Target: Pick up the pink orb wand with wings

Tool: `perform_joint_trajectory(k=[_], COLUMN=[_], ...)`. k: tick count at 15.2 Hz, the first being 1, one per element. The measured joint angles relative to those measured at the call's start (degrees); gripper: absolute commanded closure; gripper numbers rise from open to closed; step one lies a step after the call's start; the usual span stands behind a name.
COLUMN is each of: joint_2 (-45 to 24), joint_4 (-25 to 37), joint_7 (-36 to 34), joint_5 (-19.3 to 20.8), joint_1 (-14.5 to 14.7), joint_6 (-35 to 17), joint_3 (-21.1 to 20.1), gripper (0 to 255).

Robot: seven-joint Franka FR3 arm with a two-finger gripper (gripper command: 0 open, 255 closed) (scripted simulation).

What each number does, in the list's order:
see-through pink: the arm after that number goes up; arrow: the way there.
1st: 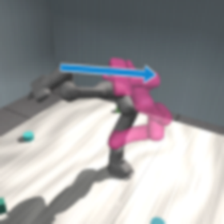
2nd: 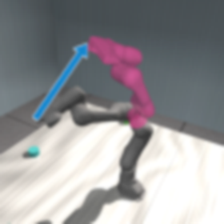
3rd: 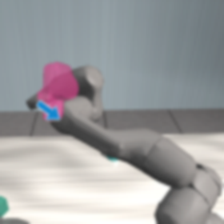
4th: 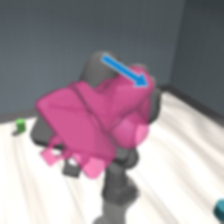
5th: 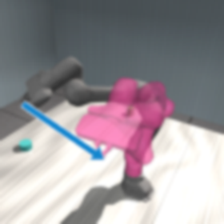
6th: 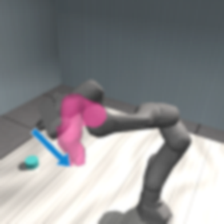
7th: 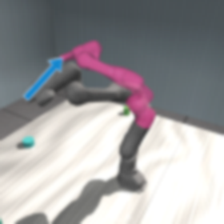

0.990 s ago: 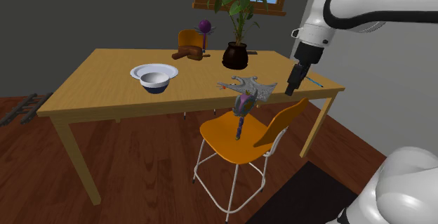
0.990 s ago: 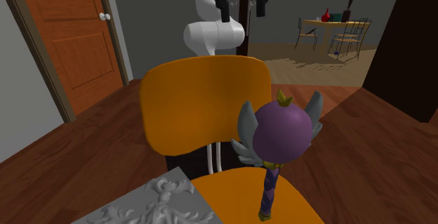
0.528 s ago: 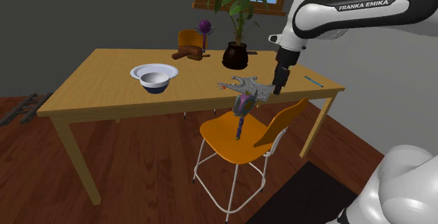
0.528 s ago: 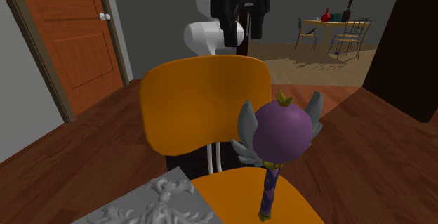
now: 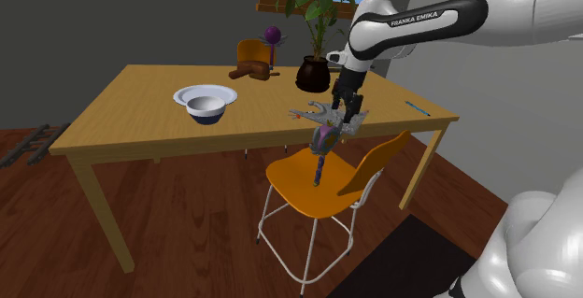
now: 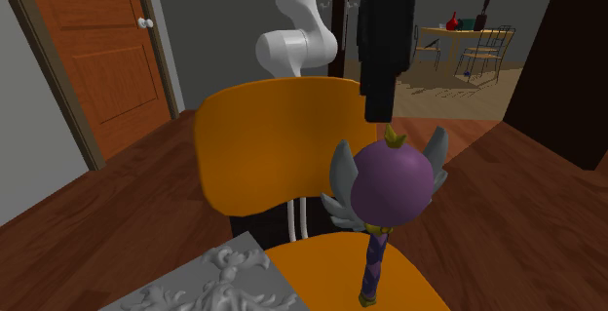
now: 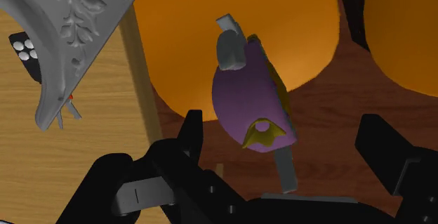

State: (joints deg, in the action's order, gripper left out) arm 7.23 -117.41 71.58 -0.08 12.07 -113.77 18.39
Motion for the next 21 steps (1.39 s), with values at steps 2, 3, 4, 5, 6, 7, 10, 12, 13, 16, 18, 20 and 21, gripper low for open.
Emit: perform_joint_trajectory(k=[2,3,4,5,6,7,10,12,13,16,18,20,21], joint_2=[-2.1,-2.6,-2.9,-3.0,-3.2,-3.6,-4.2,-4.1,-4.1,-4.0,-4.0,-4.1,-4.0], joint_4=[1.3,1.2,0.8,0.3,-0.4,-0.8,-2.1,-2.3,-2.4,-2.4,-2.4,-2.3,-2.1], joint_7=[3.1,3.7,4.0,4.2,4.3,4.4,4.6,4.7,4.7,4.7,4.7,4.6,4.6], joint_5=[-0.5,-0.7,-0.7,-0.8,-0.8,-1.0,-1.2,-1.2,-1.2,-1.2,-1.2,-1.2,-1.2], joint_1=[0.4,0.5,0.5,0.5,0.5,0.5,0.5,0.5,0.5,0.5,0.5,0.5,0.5], joint_6=[-0.9,-1.6,-2.3,-2.9,-3.7,-4.5,-6.3,-6.6,-6.6,-6.7,-6.7,-6.6,-6.3], joint_3=[0.1,0.1,0.1,0.1,0.1,0.1,0.1,0.2,0.2,0.2,0.1,0.1,0.1], gripper=[0,0,0,0,0,0,255,255,255,255,255,255,255])
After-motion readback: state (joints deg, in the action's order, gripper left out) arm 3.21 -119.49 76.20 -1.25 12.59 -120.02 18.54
